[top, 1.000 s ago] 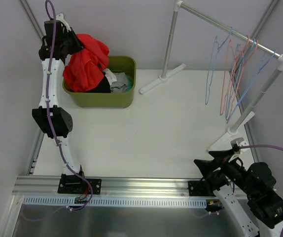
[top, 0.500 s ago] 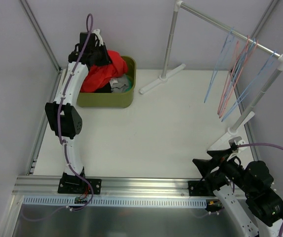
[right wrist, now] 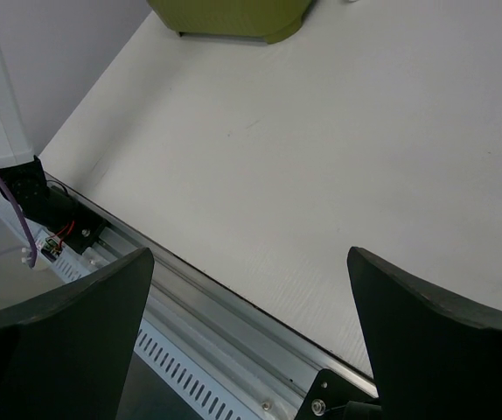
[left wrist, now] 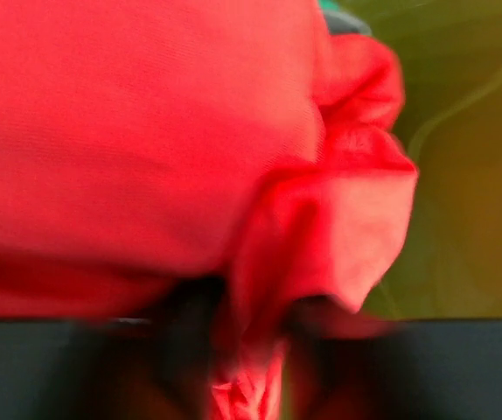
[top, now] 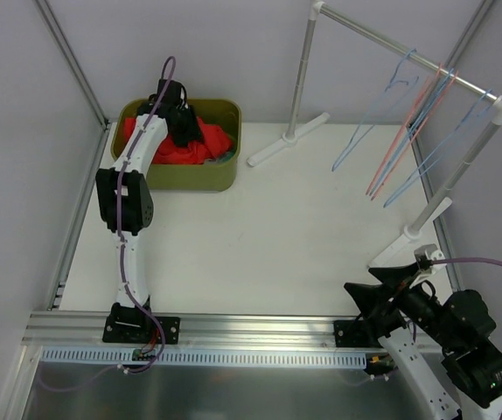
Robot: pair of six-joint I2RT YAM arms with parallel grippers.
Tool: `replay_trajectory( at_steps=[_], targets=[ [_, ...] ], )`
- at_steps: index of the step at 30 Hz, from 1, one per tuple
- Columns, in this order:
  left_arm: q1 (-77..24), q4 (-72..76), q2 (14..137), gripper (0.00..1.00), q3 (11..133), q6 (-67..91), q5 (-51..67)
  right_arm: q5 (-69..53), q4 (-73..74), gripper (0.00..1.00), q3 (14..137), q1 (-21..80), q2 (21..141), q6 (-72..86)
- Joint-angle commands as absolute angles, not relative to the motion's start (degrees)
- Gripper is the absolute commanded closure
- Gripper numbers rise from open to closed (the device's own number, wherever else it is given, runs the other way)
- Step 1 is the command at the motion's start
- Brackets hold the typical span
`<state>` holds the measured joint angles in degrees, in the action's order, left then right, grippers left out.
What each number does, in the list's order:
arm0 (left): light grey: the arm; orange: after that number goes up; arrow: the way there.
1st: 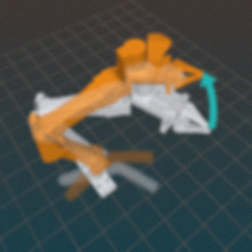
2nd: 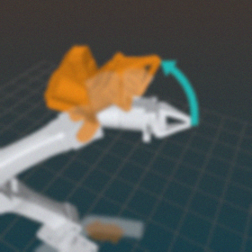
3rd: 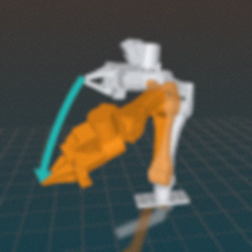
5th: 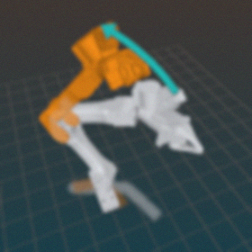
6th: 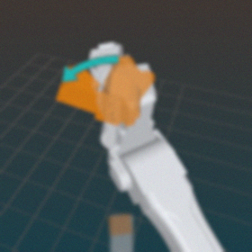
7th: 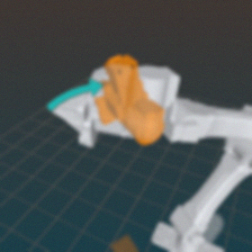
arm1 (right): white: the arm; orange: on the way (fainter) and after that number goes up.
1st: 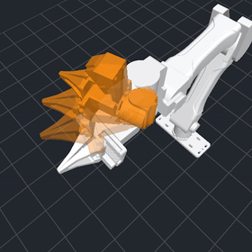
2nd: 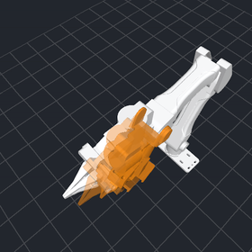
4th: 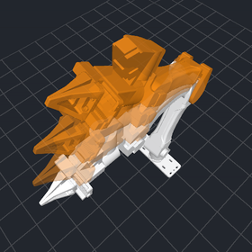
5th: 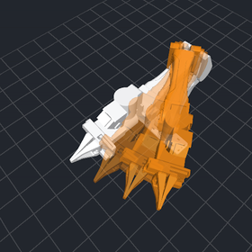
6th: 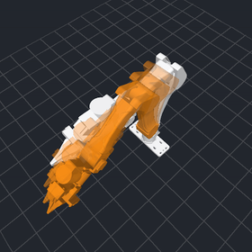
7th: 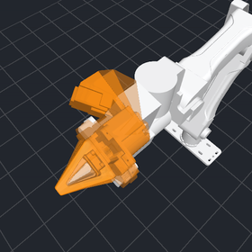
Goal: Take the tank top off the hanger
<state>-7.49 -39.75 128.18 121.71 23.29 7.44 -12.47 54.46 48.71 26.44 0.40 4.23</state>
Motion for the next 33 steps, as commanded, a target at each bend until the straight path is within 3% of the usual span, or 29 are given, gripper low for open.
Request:
replay_trajectory(
  at_steps=[1, 4, 10, 14, 17, 22, 27, 33],
  targets=[
    [-7.3, -43.9, 119.0, 0.49, 128.5, 22.8, 7.5, -13.1, 53.3, 0.01, 51.9, 26.6, -8.5, 6.0],
    [-6.9, -44.6, 111.1, 0.01, 131.4, 22.2, 4.8, -13.4, 53.2, 0.00, 51.9, 26.5, -7.7, 6.6],
    [-5.7, -44.9, 93.2, 0.01, 124.0, 21.8, 0.8, -10.6, 50.9, 0.01, 53.6, 26.5, -4.9, 5.6],
    [-5.7, -45.4, 77.6, 0.01, 100.2, 21.5, -0.3, -4.2, 49.7, 0.01, 56.9, 26.5, 6.9, 1.2],
    [-5.8, -45.3, 62.8, 0.01, 82.3, 20.8, -0.1, 7.4, 51.1, 0.01, 59.8, 26.5, 15.5, -1.3],
    [-6.0, -45.5, 41.3, 0.01, 67.6, 14.4, -1.7, 20.6, 54.1, 0.01, 64.3, 26.5, 30.7, -2.8],
    [-6.1, -44.5, 26.8, 0.01, 59.3, 13.0, -1.8, 24.2, 54.6, 0.00, 63.3, 26.6, 27.7, -3.5],
    [-6.1, -40.7, 20.1, 0.01, 51.7, 14.1, -1.1, 23.2, 54.7, 0.01, 62.3, 26.5, 18.0, -6.1]
  ],
)
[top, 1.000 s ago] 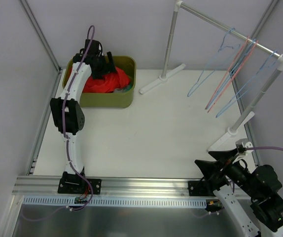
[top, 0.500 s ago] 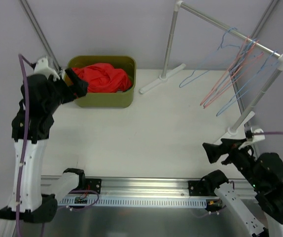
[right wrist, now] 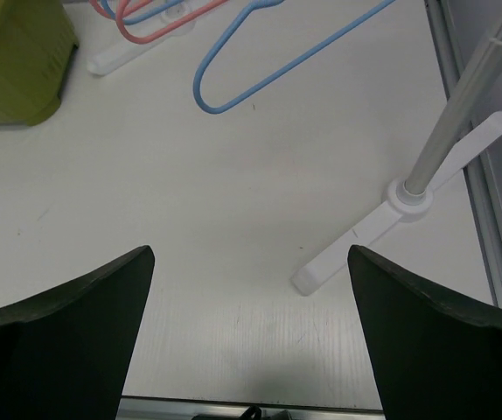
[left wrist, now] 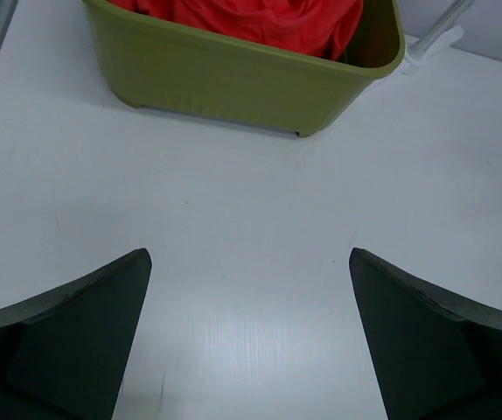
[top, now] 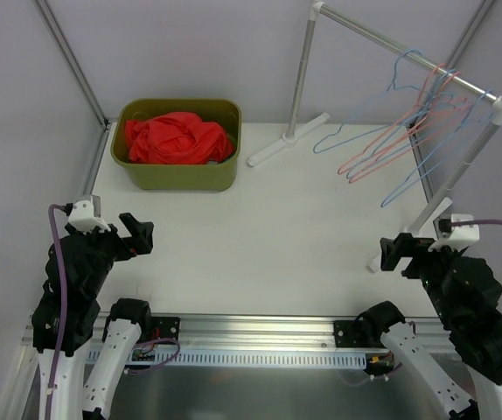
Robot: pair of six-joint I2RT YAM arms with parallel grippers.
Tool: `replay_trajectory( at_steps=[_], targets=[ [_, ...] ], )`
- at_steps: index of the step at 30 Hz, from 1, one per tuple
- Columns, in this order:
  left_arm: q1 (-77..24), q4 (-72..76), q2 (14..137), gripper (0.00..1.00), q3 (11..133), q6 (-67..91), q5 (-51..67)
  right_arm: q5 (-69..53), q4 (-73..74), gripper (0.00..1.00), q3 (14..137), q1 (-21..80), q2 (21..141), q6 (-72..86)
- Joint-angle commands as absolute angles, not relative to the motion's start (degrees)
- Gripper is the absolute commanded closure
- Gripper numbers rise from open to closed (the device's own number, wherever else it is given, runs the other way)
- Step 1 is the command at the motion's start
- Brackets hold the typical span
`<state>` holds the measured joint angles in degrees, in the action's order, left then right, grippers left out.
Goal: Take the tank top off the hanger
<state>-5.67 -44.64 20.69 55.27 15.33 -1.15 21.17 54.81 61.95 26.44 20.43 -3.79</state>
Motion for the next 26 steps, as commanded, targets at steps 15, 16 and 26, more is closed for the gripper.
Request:
replay_trajectory(
  at_steps=[15, 16, 26],
  targets=[
    [-6.2, -37.3, 18.1, 0.01, 45.5, 15.9, 1.1, 22.4, 51.8, 0.00, 59.8, 26.5, 17.9, -6.8],
    [-6.2, -37.3, 18.0, 0.01, 45.4, 16.1, 1.1, 22.4, 51.5, 0.00, 59.4, 26.5, 18.1, -6.8],
    [-6.7, -37.3, 17.2, 0.01, 44.5, 17.3, -1.7, 21.4, 48.2, 0.01, 56.1, 26.6, 20.6, -5.5]
  ],
)
